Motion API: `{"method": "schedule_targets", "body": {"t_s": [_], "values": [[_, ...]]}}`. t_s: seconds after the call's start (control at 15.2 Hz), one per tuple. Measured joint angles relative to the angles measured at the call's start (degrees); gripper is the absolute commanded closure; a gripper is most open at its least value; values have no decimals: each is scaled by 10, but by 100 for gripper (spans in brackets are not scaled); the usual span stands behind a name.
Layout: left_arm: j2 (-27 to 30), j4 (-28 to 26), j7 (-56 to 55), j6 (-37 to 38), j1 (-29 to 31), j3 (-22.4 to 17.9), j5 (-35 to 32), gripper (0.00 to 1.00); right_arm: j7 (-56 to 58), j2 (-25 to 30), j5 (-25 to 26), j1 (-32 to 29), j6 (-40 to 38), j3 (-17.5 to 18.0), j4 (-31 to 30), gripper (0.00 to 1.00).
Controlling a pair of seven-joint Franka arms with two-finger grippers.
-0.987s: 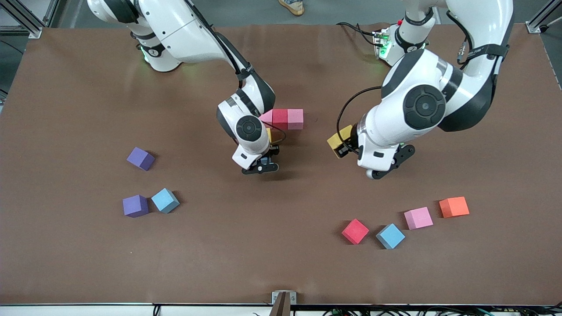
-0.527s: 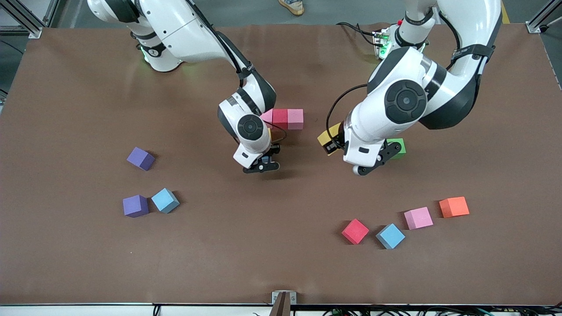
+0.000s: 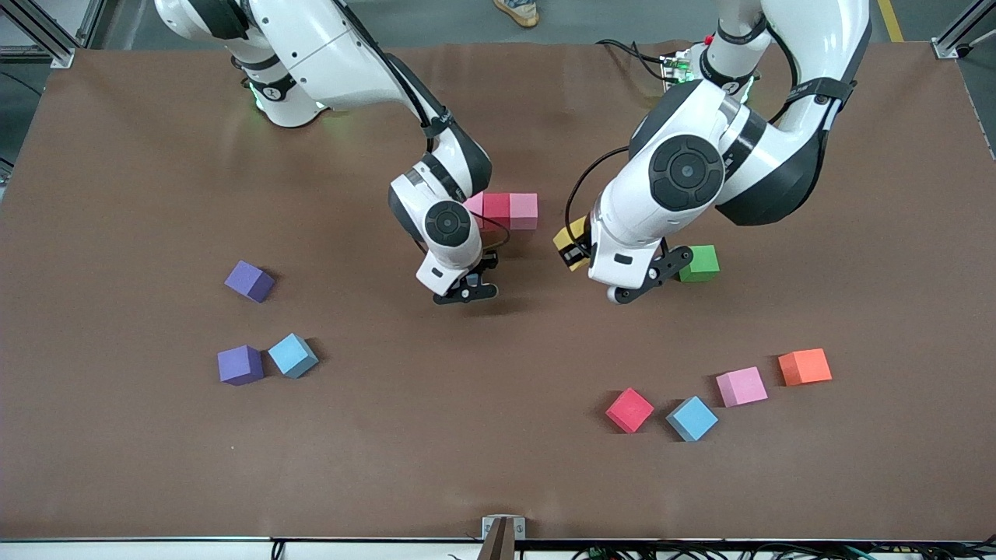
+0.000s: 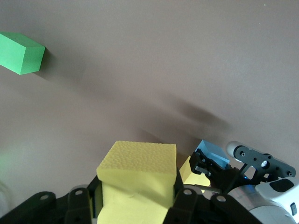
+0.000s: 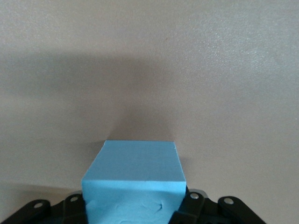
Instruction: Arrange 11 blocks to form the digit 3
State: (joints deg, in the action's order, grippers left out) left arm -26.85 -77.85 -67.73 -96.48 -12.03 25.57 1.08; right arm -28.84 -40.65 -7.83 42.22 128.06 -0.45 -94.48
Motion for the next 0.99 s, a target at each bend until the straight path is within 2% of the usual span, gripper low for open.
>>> {"method": "schedule_targets", "body": {"t_s": [0.99], "values": [[-15, -1, -17, 0, -5, -2, 0, 100, -34, 1, -1, 2, -9, 2, 0, 67]]}}
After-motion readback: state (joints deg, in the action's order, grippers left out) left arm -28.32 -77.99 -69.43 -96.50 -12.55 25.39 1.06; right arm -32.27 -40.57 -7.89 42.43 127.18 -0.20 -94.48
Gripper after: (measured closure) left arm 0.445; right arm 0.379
